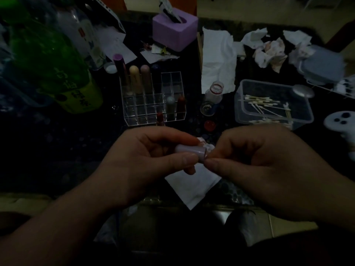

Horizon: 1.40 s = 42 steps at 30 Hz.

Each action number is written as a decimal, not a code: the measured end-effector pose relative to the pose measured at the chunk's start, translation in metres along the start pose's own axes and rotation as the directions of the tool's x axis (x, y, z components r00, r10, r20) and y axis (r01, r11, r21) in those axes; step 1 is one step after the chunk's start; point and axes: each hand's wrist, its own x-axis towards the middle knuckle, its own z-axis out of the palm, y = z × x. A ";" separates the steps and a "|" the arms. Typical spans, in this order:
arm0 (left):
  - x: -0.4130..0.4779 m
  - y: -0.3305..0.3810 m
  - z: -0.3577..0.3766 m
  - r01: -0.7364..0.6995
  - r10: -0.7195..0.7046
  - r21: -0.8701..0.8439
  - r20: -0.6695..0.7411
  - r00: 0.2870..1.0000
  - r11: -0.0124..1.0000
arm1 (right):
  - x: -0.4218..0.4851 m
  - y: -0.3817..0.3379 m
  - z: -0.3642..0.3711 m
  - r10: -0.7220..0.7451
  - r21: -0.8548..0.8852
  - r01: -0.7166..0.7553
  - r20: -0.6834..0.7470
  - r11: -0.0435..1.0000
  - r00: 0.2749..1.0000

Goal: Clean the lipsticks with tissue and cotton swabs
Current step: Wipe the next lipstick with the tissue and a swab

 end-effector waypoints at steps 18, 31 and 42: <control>0.029 -0.064 -0.058 0.290 0.102 0.674 -0.478 0.873 0.680 | 0.041 0.021 0.017 0.513 0.593 -0.415 0.004 0.690 0.858; 0.045 -0.075 -0.047 0.206 0.170 0.758 -0.385 0.907 0.619 | 0.043 0.021 0.024 0.500 0.609 -0.422 0.048 0.672 0.865; 0.050 -0.078 -0.031 0.270 0.159 0.706 -0.477 0.864 0.655 | 0.042 0.023 0.025 0.486 0.600 -0.417 0.053 0.682 0.872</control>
